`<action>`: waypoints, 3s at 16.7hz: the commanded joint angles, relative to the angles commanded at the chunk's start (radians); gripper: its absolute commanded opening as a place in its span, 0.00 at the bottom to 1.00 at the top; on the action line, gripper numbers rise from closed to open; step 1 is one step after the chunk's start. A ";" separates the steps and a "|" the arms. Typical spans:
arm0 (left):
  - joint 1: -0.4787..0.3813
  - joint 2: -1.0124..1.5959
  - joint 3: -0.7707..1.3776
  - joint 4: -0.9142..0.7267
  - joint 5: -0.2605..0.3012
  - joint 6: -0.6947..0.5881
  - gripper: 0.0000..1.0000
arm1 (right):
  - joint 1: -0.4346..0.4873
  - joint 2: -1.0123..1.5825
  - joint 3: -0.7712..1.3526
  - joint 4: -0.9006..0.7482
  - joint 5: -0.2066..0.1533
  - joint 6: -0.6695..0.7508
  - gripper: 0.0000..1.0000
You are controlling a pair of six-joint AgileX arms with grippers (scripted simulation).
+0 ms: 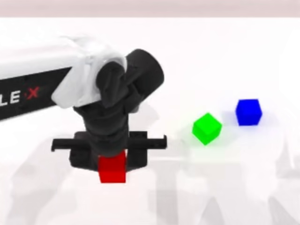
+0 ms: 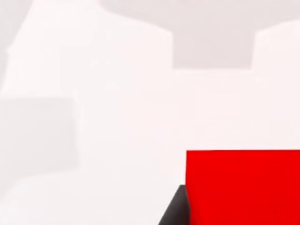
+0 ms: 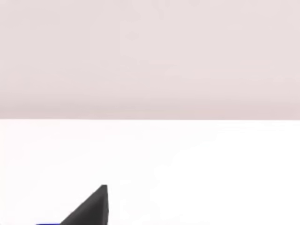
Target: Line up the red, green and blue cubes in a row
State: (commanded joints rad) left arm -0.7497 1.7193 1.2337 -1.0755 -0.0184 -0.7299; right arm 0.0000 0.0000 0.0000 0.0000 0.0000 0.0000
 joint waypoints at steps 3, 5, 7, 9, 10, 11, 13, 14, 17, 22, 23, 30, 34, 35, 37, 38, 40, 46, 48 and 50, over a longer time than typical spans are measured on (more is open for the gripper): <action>-0.036 -0.022 -0.013 0.005 -0.004 -0.047 0.00 | 0.000 0.000 0.000 0.000 0.000 0.000 1.00; -0.036 -0.022 -0.013 0.005 -0.004 -0.047 0.00 | 0.000 0.000 0.000 0.000 0.000 0.000 1.00; -0.032 -0.017 -0.009 0.005 -0.003 -0.044 0.00 | 0.000 0.000 0.000 0.000 0.000 0.000 1.00; -0.032 -0.012 -0.021 0.022 -0.003 -0.043 0.00 | 0.000 0.000 0.000 0.000 0.000 0.000 1.00; -0.032 -0.005 -0.036 0.045 -0.003 -0.043 0.00 | 0.000 0.000 0.000 0.000 0.000 0.000 1.00; -0.031 0.005 -0.057 0.077 -0.003 -0.043 0.00 | 0.000 0.000 0.000 0.000 0.000 0.000 1.00; -0.030 0.032 -0.107 0.158 -0.002 -0.043 0.00 | 0.000 0.000 0.000 0.000 0.000 0.000 1.00; -0.030 0.046 -0.133 0.199 -0.001 -0.043 0.00 | 0.000 0.000 0.000 0.000 0.000 0.000 1.00; -0.031 0.076 -0.187 0.278 -0.003 -0.042 0.00 | 0.000 0.000 0.000 0.000 0.000 0.000 1.00; -0.032 0.079 -0.191 0.283 -0.003 -0.041 0.08 | 0.000 0.000 0.000 0.000 0.000 0.000 1.00; -0.032 0.079 -0.191 0.283 -0.003 -0.041 0.15 | 0.000 0.000 0.000 0.000 0.000 0.000 1.00; -0.032 0.079 -0.191 0.283 -0.003 -0.041 0.68 | 0.000 0.000 0.000 0.000 0.000 0.000 1.00; -0.032 0.079 -0.191 0.283 -0.003 -0.041 0.98 | 0.000 0.000 0.000 0.000 0.000 0.000 1.00; -0.032 0.079 -0.191 0.283 -0.003 -0.041 1.00 | 0.000 0.000 0.000 0.000 0.000 0.000 1.00; -0.032 0.079 -0.191 0.283 -0.003 -0.041 1.00 | 0.000 0.000 0.000 0.000 0.000 0.000 1.00; -0.032 0.079 -0.191 0.283 -0.003 -0.041 1.00 | 0.000 0.000 0.000 0.000 0.000 0.000 1.00; -0.032 0.079 -0.191 0.283 -0.003 -0.041 1.00 | 0.000 0.000 0.000 0.000 0.000 0.000 1.00; -0.033 0.064 -0.157 0.242 -0.003 -0.045 1.00 | 0.000 0.000 0.000 0.000 0.000 0.000 1.00; -0.028 0.037 -0.112 0.162 -0.003 -0.049 1.00 | 0.000 0.000 0.000 0.000 0.000 0.000 1.00; -0.024 0.008 -0.063 0.071 -0.002 -0.051 1.00 | 0.000 0.000 0.000 0.000 0.000 0.000 1.00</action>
State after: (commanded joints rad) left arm -0.7739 1.7273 1.1703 -1.0045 -0.0207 -0.7813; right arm 0.0000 0.0000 0.0000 0.0000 0.0000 0.0000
